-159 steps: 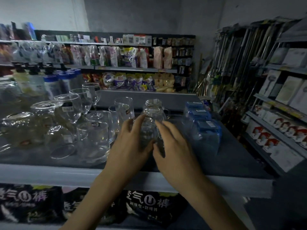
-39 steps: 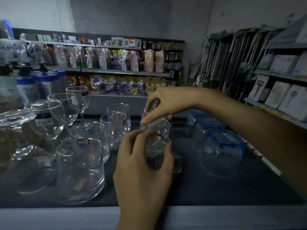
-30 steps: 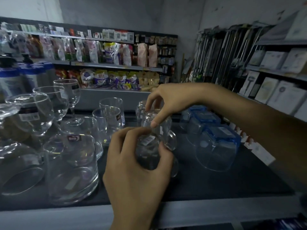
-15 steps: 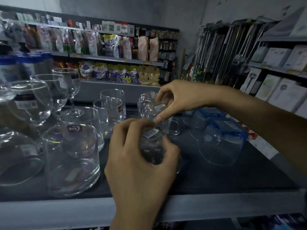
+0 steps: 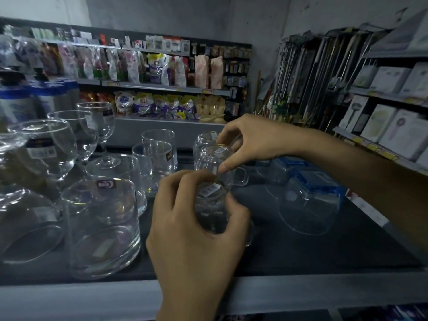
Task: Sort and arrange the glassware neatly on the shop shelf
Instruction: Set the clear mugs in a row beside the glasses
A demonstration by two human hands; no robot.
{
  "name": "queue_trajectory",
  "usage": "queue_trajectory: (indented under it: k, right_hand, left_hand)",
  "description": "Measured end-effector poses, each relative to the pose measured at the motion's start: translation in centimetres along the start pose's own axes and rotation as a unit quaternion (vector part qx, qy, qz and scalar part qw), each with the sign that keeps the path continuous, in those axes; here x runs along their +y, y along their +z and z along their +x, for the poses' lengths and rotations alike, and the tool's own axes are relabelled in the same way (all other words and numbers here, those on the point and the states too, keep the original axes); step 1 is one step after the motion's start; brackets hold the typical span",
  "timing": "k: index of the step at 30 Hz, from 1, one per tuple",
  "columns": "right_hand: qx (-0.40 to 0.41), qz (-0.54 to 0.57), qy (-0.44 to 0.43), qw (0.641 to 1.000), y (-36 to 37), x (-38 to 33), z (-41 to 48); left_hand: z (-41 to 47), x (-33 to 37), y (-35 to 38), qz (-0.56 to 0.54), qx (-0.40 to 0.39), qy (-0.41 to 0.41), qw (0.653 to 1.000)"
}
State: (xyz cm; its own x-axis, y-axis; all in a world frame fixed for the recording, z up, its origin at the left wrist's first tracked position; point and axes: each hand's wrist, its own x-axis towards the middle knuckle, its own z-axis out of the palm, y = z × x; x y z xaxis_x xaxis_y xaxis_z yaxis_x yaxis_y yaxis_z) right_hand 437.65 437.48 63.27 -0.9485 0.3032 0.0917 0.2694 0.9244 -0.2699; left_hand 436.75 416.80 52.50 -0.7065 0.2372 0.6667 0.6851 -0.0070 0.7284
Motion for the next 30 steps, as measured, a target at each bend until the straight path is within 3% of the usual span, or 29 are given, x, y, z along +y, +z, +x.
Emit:
queue_trajectory:
  k: [6, 11, 19, 30]
  right_hand:
    - [-0.011, 0.026, -0.013, 1.000, -0.7, 0.2, -0.2]
    - [0.074, -0.011, -0.013, 0.997, -2.3, 1.4, 1.6]
    - [-0.009, 0.048, 0.001, 0.999, 0.0, 2.8, 5.7]
    - [0.026, 0.100, 0.012, 0.995, 0.6, 3.2, 5.6]
  left_hand:
    - [0.0, -0.1, 0.1, 0.000, 0.000, 0.001, 1.000]
    - [0.0, 0.0, 0.0, -0.005, 0.000, 0.002, 1.000]
    - [-0.1, 0.2, 0.2, 0.002, 0.007, 0.001, 1.000]
    - [-0.2, 0.1, 0.2, -0.005, 0.010, 0.003, 1.000]
